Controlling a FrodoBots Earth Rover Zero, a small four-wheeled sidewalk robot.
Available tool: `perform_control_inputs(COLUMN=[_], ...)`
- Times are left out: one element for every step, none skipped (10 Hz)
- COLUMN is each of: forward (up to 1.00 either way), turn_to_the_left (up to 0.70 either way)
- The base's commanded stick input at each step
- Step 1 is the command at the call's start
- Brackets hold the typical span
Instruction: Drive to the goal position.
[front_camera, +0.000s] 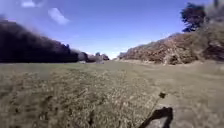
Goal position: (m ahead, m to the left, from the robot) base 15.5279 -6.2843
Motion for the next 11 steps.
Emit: perform_control_inputs(forward=[0.85, 0.85, 0.85, 0.85, 0.85, 0.85, 0.85, 0.85, 0.85, 0.85, 0.85], turn_to_the_left=[-0.11, -0.19, -0.34, -0.34, -0.34, -0.34, -0.32, -0.29, 0.00, 0.01, 0.02])
